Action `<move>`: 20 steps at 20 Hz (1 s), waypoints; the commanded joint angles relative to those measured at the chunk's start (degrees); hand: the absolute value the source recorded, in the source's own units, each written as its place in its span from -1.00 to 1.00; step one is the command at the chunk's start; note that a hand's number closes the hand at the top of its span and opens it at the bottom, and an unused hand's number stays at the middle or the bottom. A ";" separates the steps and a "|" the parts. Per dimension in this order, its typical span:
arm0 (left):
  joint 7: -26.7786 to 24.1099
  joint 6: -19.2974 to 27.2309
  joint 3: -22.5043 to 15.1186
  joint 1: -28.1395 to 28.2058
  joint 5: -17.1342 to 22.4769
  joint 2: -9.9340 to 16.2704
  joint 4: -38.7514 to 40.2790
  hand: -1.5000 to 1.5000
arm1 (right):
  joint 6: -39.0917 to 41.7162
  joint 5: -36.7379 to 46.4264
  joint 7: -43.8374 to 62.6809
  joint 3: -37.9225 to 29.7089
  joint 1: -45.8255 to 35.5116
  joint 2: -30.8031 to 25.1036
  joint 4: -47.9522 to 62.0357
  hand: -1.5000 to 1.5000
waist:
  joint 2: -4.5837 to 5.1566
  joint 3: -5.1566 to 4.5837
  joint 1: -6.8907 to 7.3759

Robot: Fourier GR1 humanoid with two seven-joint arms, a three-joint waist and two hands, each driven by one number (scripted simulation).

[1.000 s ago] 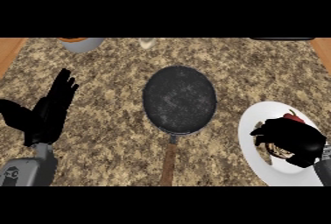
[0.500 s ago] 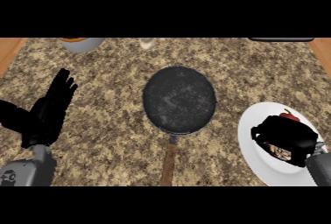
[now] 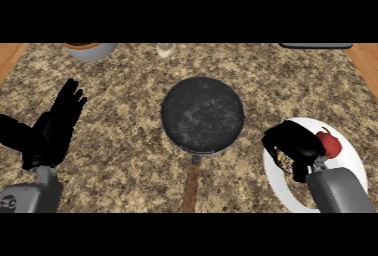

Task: Pick the cupcake from the plate and place it in the pan

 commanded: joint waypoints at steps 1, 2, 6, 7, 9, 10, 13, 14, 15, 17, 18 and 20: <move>0.00 0.33 -0.13 -0.12 -0.25 -0.27 0.33 0.00 | 0.15 1.45 15.97 -1.55 -1.64 11.98 -1.69 1.00 | -0.18 0.81 -0.08; -0.02 -0.16 0.10 0.22 -0.04 0.18 0.42 0.00 | -0.70 2.74 19.57 -1.75 -3.34 13.77 -2.95 1.00 | -0.39 0.76 0.78; 0.41 -0.47 -1.12 0.01 -0.17 -0.54 0.93 0.00 | -3.18 6.32 32.81 1.09 -10.05 14.13 -8.49 1.00 | -0.94 0.78 2.44; 0.16 -0.63 -1.32 -0.41 -0.38 -0.39 0.71 0.00 | -3.48 7.13 36.26 2.19 -11.76 14.18 -9.64 1.00 | -1.05 0.82 2.94; 0.17 -0.93 -1.34 -1.07 -0.18 -0.42 1.47 0.00 | -3.96 8.54 43.10 4.03 -15.87 14.25 -11.70 1.00 | -0.77 0.79 3.68; -0.02 -1.19 -2.04 -1.09 -0.17 -0.89 1.21 0.00 | -3.30 9.06 46.68 5.21 -17.50 14.28 -12.20 1.00 | -0.80 0.79 4.28; -0.43 -1.74 -3.51 -1.86 -0.30 -1.89 1.57 0.00 | -1.67 8.58 58.18 8.11 -22.39 14.33 -12.23 1.00 | 0.01 0.92 5.94; -0.76 -2.12 -3.43 -1.87 -0.10 -1.84 2.06 0.00 | -0.76 8.09 61.59 9.24 -24.33 14.34 -11.65 1.00 | 0.41 0.87 6.95; -1.02 -2.12 -3.54 -2.44 -0.30 -1.81 1.80 0.00 | -0.94 7.17 65.86 10.66 -24.78 14.35 -11.55 1.00 | 0.51 1.00 7.29; -0.82 -2.04 -3.69 -3.47 -0.08 -2.26 2.10 0.00 | -0.61 6.32 73.34 12.12 -28.95 14.36 -10.34 1.00 | 0.95 1.02 8.27; -0.56 -2.16 -3.74 -3.44 -0.81 -1.47 2.43 0.00 | -0.16 5.22 77.68 12.38 -30.61 14.36 -10.00 1.00 | 1.02 1.09 8.31; -0.23 -2.48 -4.50 -4.70 -0.22 -2.55 2.93 0.00 | -1.55 3.61 84.89 14.92 -33.94 14.37 -8.20 1.00 | 1.47 1.10 8.76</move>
